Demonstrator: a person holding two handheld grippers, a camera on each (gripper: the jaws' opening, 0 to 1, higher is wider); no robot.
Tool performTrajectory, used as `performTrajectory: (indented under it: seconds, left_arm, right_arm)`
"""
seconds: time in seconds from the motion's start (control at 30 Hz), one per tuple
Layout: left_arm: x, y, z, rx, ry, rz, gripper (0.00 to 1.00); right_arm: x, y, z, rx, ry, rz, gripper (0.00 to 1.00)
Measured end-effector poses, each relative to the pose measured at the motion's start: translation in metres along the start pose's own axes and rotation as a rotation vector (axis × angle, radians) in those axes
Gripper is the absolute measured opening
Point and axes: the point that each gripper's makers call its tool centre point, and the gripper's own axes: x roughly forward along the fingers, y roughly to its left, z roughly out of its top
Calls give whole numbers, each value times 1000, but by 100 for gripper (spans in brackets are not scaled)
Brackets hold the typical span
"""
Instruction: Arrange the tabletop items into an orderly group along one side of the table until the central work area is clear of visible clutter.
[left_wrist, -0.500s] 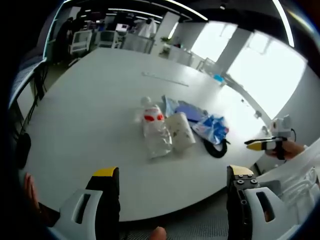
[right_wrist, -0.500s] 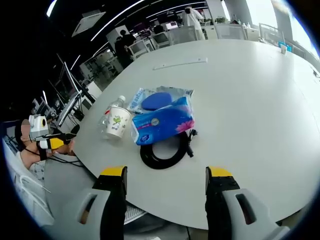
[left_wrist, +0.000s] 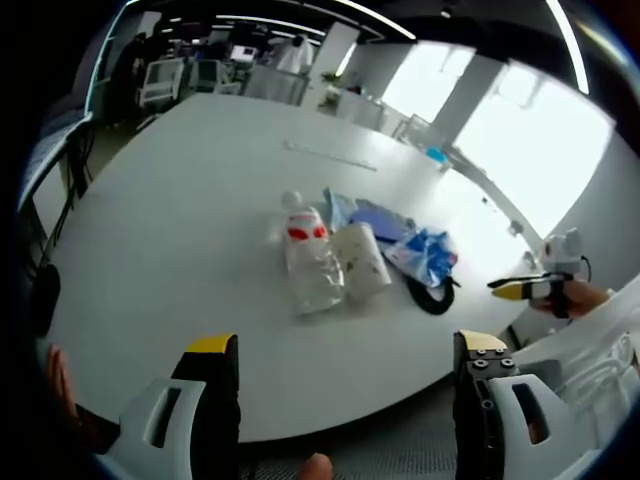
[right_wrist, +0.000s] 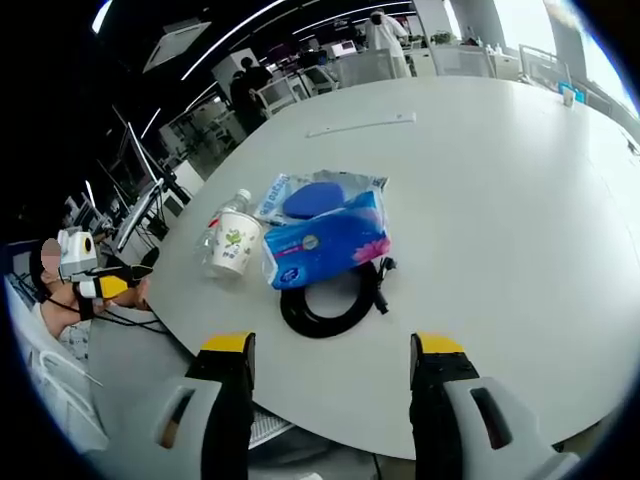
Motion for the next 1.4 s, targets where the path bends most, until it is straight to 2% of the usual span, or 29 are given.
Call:
performTrajectory:
  seconds: [0.33, 0.53, 0.87, 1.4]
  left_arm:
    - [-3, 6, 0, -2, -2, 8, 85]
    - [0, 7, -5, 6, 22, 5, 85]
    - [5, 5, -3, 12, 30, -3, 85]
    - [13, 4, -5, 24, 58, -18, 84]
  right_arm:
    - [-1, 2, -2, 1, -2, 4, 61]
    - [-3, 0, -3, 3, -7, 0, 62]
    - [-3, 2, -4, -1, -4, 3, 61]
    - [5, 16, -4, -21, 13, 32, 60]
